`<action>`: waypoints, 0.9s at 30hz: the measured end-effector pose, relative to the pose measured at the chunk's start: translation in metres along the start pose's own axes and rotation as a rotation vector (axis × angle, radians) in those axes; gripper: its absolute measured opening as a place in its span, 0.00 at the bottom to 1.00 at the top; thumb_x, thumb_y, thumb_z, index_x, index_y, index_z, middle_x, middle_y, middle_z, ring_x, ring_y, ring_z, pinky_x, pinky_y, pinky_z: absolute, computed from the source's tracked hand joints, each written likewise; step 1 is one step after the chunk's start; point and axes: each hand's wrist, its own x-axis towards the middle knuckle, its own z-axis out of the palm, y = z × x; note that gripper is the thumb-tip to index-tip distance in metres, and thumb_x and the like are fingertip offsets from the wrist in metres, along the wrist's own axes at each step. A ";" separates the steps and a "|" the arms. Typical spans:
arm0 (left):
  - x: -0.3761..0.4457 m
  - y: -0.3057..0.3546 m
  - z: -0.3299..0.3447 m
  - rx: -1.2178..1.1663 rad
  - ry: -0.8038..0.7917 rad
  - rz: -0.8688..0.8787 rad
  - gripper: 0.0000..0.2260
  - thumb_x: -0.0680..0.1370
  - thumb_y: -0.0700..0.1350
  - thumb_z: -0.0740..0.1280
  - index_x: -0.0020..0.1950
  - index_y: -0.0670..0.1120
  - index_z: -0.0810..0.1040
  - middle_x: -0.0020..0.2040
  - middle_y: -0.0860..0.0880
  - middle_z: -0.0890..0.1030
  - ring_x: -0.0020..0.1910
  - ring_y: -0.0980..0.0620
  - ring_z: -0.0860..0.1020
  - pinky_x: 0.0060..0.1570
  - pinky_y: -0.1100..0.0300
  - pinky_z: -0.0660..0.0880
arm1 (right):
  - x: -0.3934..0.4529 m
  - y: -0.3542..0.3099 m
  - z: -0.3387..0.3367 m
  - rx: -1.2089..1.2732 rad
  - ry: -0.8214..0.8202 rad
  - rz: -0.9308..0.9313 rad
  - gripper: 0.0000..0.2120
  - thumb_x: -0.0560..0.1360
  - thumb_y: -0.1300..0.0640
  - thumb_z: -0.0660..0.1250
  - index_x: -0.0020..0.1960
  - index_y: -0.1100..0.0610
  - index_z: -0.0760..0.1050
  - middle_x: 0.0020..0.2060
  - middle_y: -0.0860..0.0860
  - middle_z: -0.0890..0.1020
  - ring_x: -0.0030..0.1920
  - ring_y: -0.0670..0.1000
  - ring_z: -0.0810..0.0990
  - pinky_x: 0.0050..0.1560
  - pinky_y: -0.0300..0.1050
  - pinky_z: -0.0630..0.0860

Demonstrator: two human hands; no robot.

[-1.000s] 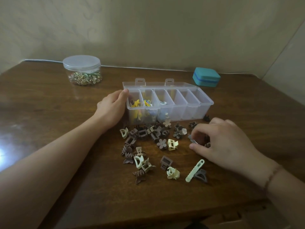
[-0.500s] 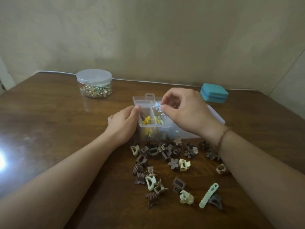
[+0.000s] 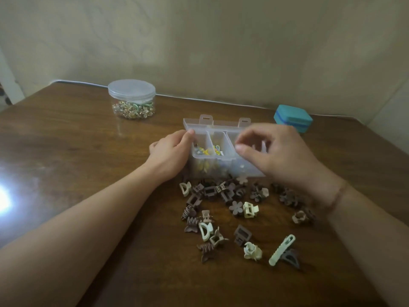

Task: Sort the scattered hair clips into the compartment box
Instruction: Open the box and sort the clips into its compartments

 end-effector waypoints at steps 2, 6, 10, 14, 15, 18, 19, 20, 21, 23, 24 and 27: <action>-0.001 0.001 0.000 -0.001 -0.003 0.005 0.23 0.86 0.55 0.48 0.58 0.45 0.80 0.58 0.46 0.82 0.54 0.50 0.73 0.70 0.45 0.61 | -0.035 0.003 -0.015 -0.024 -0.157 -0.064 0.04 0.74 0.52 0.68 0.46 0.43 0.78 0.38 0.37 0.79 0.42 0.39 0.78 0.41 0.29 0.72; -0.003 0.002 0.000 -0.011 -0.002 0.016 0.21 0.86 0.55 0.49 0.59 0.47 0.79 0.58 0.48 0.81 0.55 0.50 0.72 0.71 0.43 0.61 | -0.094 0.020 -0.026 -0.184 -0.357 -0.159 0.10 0.75 0.50 0.62 0.52 0.40 0.79 0.47 0.34 0.79 0.52 0.41 0.78 0.48 0.39 0.77; -0.003 0.002 0.000 -0.013 -0.006 0.026 0.21 0.85 0.56 0.50 0.58 0.47 0.79 0.57 0.48 0.81 0.55 0.50 0.73 0.71 0.42 0.62 | -0.122 0.032 -0.031 -0.153 -0.336 -0.168 0.12 0.75 0.52 0.65 0.55 0.41 0.80 0.53 0.32 0.79 0.59 0.45 0.75 0.53 0.43 0.74; -0.003 0.002 0.000 -0.034 -0.023 0.031 0.27 0.78 0.61 0.47 0.57 0.48 0.80 0.55 0.49 0.81 0.57 0.48 0.75 0.70 0.40 0.63 | -0.125 0.038 -0.023 -0.156 -0.295 -0.192 0.09 0.73 0.51 0.67 0.52 0.43 0.82 0.50 0.34 0.81 0.57 0.45 0.76 0.50 0.46 0.75; -0.003 0.002 0.000 -0.036 -0.023 0.031 0.27 0.78 0.61 0.47 0.57 0.48 0.80 0.55 0.49 0.81 0.57 0.48 0.75 0.70 0.40 0.63 | -0.124 0.039 -0.021 -0.144 -0.284 -0.195 0.09 0.73 0.50 0.67 0.52 0.43 0.82 0.49 0.34 0.81 0.56 0.45 0.77 0.49 0.46 0.74; -0.003 0.001 -0.001 -0.031 -0.028 0.023 0.28 0.77 0.61 0.47 0.57 0.47 0.79 0.55 0.48 0.81 0.56 0.48 0.75 0.70 0.40 0.63 | -0.117 0.040 -0.021 -0.105 -0.234 -0.197 0.07 0.73 0.49 0.68 0.49 0.44 0.82 0.44 0.36 0.81 0.54 0.45 0.77 0.50 0.45 0.73; -0.003 0.001 -0.001 -0.026 -0.027 0.025 0.27 0.78 0.61 0.47 0.57 0.46 0.79 0.55 0.47 0.82 0.56 0.48 0.75 0.69 0.40 0.63 | -0.112 0.040 -0.023 -0.095 -0.218 -0.186 0.07 0.72 0.49 0.68 0.49 0.44 0.82 0.44 0.36 0.81 0.54 0.45 0.77 0.51 0.44 0.73; -0.002 0.001 0.000 -0.022 -0.025 0.025 0.28 0.78 0.61 0.48 0.57 0.45 0.79 0.55 0.47 0.82 0.55 0.48 0.75 0.69 0.41 0.63 | -0.106 0.041 -0.026 -0.086 -0.212 -0.173 0.07 0.72 0.49 0.68 0.48 0.43 0.82 0.44 0.36 0.81 0.55 0.45 0.77 0.51 0.44 0.73; -0.002 0.000 0.000 -0.020 -0.023 0.023 0.28 0.78 0.61 0.47 0.57 0.44 0.79 0.55 0.46 0.82 0.55 0.48 0.75 0.69 0.41 0.63 | -0.099 0.040 -0.029 -0.082 -0.225 -0.161 0.07 0.71 0.49 0.69 0.48 0.42 0.82 0.44 0.36 0.81 0.55 0.45 0.77 0.52 0.44 0.74; -0.001 0.000 0.000 -0.019 -0.021 0.019 0.30 0.76 0.61 0.46 0.57 0.44 0.79 0.55 0.46 0.82 0.54 0.48 0.75 0.69 0.41 0.64 | -0.086 0.040 -0.034 -0.083 -0.331 -0.145 0.09 0.71 0.51 0.69 0.49 0.39 0.80 0.47 0.36 0.80 0.58 0.45 0.76 0.55 0.44 0.75; 0.000 0.000 0.001 -0.017 -0.020 0.019 0.30 0.75 0.61 0.46 0.56 0.44 0.79 0.55 0.46 0.82 0.54 0.48 0.75 0.69 0.42 0.64 | -0.082 0.039 -0.036 -0.077 -0.408 -0.141 0.10 0.71 0.51 0.70 0.50 0.38 0.80 0.49 0.35 0.80 0.59 0.45 0.75 0.56 0.44 0.74; 0.000 -0.001 0.001 -0.013 -0.013 0.022 0.29 0.76 0.61 0.46 0.56 0.45 0.79 0.55 0.46 0.82 0.55 0.48 0.76 0.69 0.42 0.64 | -0.077 0.035 -0.036 -0.077 -0.600 -0.187 0.11 0.72 0.46 0.69 0.54 0.36 0.78 0.55 0.32 0.77 0.65 0.41 0.70 0.59 0.40 0.70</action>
